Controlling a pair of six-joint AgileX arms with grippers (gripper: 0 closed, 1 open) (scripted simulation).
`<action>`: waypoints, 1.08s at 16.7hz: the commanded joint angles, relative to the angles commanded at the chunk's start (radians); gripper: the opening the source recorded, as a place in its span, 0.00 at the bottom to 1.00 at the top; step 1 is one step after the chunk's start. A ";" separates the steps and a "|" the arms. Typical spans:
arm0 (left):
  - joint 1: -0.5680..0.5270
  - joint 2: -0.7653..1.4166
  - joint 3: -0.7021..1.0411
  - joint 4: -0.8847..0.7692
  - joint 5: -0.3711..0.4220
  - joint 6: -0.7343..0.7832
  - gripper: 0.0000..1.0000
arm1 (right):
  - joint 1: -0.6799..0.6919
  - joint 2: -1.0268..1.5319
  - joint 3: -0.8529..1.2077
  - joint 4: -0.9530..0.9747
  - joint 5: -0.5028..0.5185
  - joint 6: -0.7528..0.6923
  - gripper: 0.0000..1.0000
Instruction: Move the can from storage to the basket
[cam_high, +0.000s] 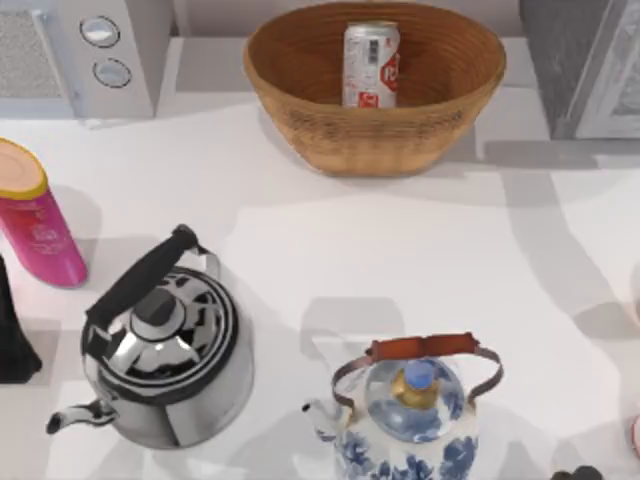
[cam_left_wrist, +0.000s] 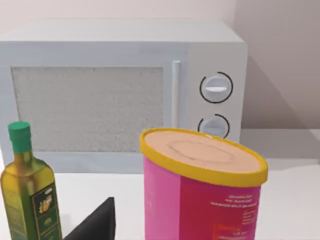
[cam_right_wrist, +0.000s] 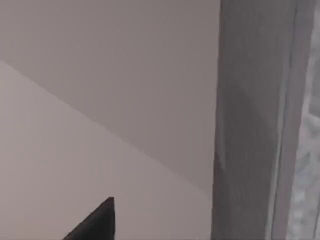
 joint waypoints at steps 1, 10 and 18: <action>0.000 0.000 0.000 0.000 0.000 0.000 1.00 | -0.031 -0.117 -0.078 -0.031 -0.030 -0.001 1.00; 0.000 0.000 0.000 0.000 0.000 0.000 1.00 | -0.291 -1.048 -0.739 -0.296 -0.298 -0.009 1.00; 0.000 0.000 0.000 0.000 0.000 0.000 1.00 | -0.371 -1.270 -0.940 -0.377 -0.384 -0.012 1.00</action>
